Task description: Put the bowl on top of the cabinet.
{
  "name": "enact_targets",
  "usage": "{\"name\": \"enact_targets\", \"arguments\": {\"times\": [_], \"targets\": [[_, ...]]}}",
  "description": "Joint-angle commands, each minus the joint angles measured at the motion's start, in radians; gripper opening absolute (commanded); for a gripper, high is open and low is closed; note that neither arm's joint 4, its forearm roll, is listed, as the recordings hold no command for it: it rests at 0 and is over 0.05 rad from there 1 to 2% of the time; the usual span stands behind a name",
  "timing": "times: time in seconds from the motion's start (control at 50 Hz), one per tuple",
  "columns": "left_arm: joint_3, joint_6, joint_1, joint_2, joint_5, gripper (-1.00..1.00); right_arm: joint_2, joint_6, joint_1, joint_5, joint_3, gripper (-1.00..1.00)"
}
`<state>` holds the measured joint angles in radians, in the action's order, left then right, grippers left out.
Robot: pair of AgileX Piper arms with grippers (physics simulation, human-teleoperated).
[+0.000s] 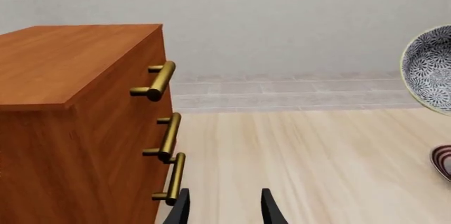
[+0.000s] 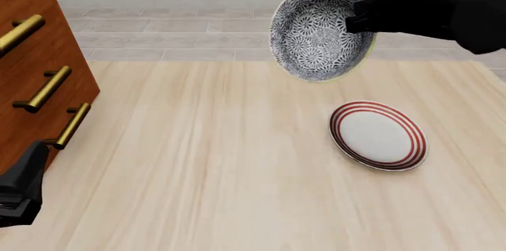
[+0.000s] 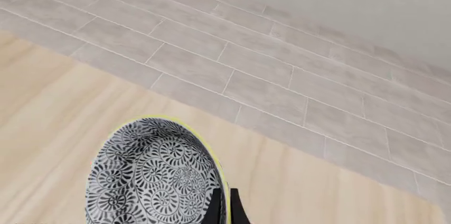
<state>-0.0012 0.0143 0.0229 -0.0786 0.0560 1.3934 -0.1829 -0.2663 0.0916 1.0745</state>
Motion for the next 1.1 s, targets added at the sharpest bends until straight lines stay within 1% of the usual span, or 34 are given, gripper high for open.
{"name": "enact_targets", "arguments": {"times": [0.02,0.2,0.44,0.54,0.66,0.68,0.9,1.1], "targets": [[0.0,0.001,0.002,-0.002,0.002,1.0,0.028,0.017,-0.07,0.006,0.059,-1.0],[0.0,-0.002,0.003,0.011,-0.009,1.0,0.056,0.021,-0.131,0.01,0.109,-1.0],[-0.001,-0.006,0.006,0.031,-0.024,1.0,0.096,0.025,-0.178,0.012,0.161,-1.0],[-0.003,-0.01,0.003,0.041,-0.03,1.0,0.125,0.026,-0.214,0.007,0.178,-1.0],[-0.003,-0.014,0.0,0.045,-0.032,1.0,0.145,0.026,-0.242,0.001,0.184,-1.0],[-0.004,-0.014,0.0,0.048,-0.033,1.0,0.151,0.028,-0.258,0.0,0.187,-1.0],[-0.005,-0.02,0.0,0.053,-0.036,1.0,0.17,0.019,-0.292,-0.006,0.19,-1.0],[-0.006,-0.021,-0.002,0.06,-0.042,1.0,0.191,0.017,-0.348,-0.019,0.187,-1.0]]}}
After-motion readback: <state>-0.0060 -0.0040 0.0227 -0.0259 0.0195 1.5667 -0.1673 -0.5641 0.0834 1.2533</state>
